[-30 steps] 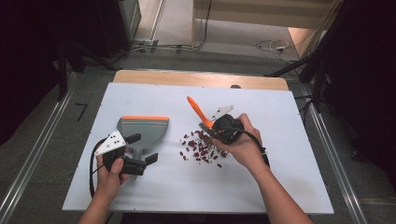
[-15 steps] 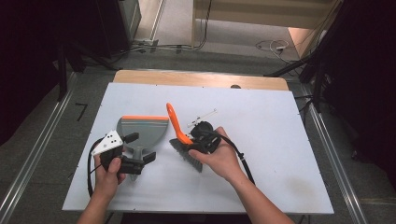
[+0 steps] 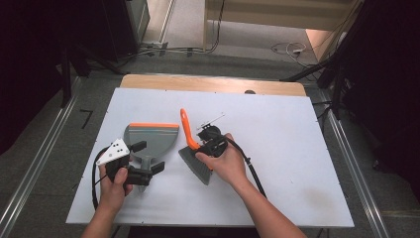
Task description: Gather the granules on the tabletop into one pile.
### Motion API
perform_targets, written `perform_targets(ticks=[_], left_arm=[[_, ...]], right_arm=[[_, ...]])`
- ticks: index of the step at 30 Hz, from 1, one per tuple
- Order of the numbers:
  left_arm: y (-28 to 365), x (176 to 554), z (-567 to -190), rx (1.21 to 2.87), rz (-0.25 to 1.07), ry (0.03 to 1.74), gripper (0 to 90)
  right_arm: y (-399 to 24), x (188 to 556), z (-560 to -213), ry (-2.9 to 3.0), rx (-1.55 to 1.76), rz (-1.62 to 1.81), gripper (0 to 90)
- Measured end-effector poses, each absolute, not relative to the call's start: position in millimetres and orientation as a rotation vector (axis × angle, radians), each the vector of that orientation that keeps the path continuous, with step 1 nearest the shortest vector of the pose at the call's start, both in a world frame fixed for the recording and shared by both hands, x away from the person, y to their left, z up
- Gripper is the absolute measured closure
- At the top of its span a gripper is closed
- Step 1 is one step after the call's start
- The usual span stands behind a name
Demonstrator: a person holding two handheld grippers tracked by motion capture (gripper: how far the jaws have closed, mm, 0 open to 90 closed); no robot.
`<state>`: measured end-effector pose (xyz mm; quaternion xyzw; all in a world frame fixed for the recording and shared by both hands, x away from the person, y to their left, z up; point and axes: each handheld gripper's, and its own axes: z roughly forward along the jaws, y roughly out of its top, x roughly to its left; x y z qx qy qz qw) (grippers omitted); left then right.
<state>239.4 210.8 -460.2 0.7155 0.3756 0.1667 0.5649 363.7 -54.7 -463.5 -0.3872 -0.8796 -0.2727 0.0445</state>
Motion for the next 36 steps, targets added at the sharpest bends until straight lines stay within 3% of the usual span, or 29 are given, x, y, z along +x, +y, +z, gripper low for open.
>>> perform_targets(ticks=[36], left_arm=[[210.1,237.9,-461.9,1.690,0.384,0.880,0.0]], right_arm=[[-144.3,390.9,-466.0,-2.594,-1.473,-0.851,66.8]])
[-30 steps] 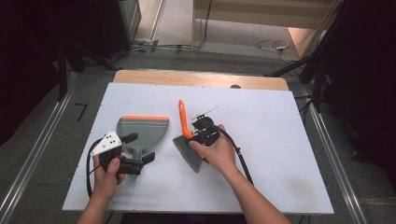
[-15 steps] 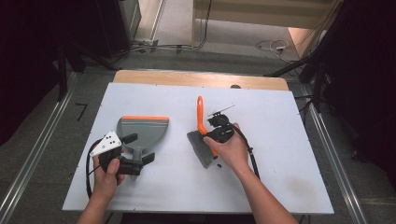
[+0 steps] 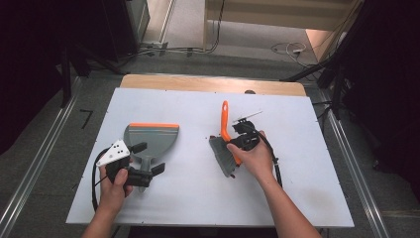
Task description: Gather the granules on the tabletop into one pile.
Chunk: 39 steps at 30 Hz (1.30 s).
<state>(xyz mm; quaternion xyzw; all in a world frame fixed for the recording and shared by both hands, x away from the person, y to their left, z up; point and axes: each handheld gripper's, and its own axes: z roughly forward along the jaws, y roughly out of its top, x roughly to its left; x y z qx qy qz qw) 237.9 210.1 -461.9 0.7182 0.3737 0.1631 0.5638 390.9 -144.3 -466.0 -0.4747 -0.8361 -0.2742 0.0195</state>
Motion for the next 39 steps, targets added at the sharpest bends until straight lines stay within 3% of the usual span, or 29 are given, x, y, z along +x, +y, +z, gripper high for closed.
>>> perform_targets(ticks=[10,19,29,39], left_arm=[[209.8,238.9,-461.5,1.689,0.381,0.880,0.0],[209.3,238.4,-460.3,1.679,0.382,0.878,0.0],[209.8,239.3,-460.7,1.688,0.382,0.876,0.0],[209.2,239.3,-460.4,1.685,0.380,0.874,0.0]], right_arm=[[-145.7,385.9,-446.3,-2.575,-1.325,-0.981,68.2],[-164.5,356.2,-415.9,-2.812,-0.999,-0.976,68.3],[-167.0,315.1,-434.6,-2.934,-0.687,-0.819,68.3],[-158.7,321.3,-447.9,-2.981,-0.606,-0.711,68.1]])
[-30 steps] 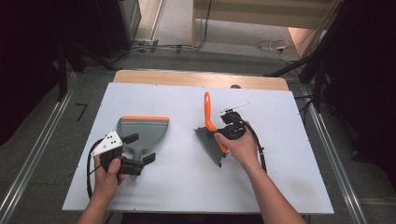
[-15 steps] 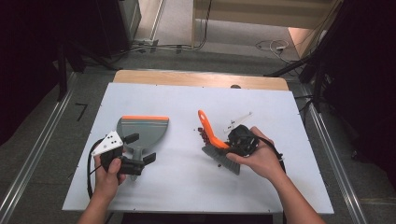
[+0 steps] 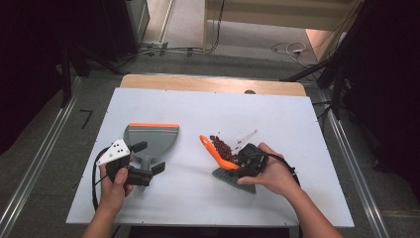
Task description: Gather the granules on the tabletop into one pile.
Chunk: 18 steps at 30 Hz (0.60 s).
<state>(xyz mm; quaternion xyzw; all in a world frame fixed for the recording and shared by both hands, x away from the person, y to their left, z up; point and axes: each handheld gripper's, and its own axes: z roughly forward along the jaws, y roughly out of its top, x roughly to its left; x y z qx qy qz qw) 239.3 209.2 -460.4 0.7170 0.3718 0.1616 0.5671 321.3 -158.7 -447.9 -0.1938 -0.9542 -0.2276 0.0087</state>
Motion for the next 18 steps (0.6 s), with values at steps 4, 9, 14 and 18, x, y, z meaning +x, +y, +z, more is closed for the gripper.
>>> perform_targets(ticks=[4,9,14,18], left_arm=[[209.1,239.3,-460.3,1.688,0.381,0.874,0.0],[209.3,238.9,-460.0,1.685,0.381,0.874,0.0],[209.3,239.1,-460.3,1.687,0.381,0.874,0.0],[208.9,239.6,-461.1,1.688,0.379,0.877,0.0]], right_arm=[[-156.1,324.6,-447.6,-3.011,-0.574,-0.662,67.9],[-164.3,327.5,-452.8,-2.946,-0.630,-0.770,67.9],[-163.5,323.4,-453.6,-2.954,-0.663,-0.812,68.0],[-164.8,323.6,-454.0,-2.968,-0.583,-0.840,67.9]])
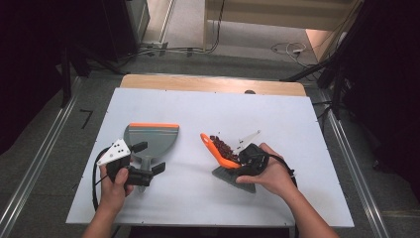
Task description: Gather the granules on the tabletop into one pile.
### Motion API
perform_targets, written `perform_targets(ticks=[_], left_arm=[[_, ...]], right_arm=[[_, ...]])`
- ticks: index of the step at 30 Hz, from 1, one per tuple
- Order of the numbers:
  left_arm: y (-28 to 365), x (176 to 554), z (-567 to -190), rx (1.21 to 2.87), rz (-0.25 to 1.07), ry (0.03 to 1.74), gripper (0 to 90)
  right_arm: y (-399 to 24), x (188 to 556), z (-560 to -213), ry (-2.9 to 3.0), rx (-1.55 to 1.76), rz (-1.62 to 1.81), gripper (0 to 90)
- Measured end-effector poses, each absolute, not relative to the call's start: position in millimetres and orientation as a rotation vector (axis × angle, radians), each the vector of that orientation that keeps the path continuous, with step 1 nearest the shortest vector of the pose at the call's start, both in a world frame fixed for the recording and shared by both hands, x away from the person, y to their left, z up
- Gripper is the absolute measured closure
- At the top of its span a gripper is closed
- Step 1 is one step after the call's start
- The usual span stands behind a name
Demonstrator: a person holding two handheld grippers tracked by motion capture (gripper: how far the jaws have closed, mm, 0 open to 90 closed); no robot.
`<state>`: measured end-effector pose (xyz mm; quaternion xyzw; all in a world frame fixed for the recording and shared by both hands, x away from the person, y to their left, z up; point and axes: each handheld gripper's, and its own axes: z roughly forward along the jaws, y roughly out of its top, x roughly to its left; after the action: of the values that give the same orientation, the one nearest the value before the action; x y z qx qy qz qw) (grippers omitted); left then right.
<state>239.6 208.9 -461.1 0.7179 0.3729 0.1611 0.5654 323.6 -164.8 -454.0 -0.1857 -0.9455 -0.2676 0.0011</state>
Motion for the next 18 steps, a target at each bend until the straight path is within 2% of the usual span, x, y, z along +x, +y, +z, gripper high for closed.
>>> perform_targets(ticks=[18], left_arm=[[208.4,239.9,-461.9,1.685,0.373,0.877,0.0]], right_arm=[[-166.3,365.9,-457.1,-2.980,-0.481,-0.902,67.7]])
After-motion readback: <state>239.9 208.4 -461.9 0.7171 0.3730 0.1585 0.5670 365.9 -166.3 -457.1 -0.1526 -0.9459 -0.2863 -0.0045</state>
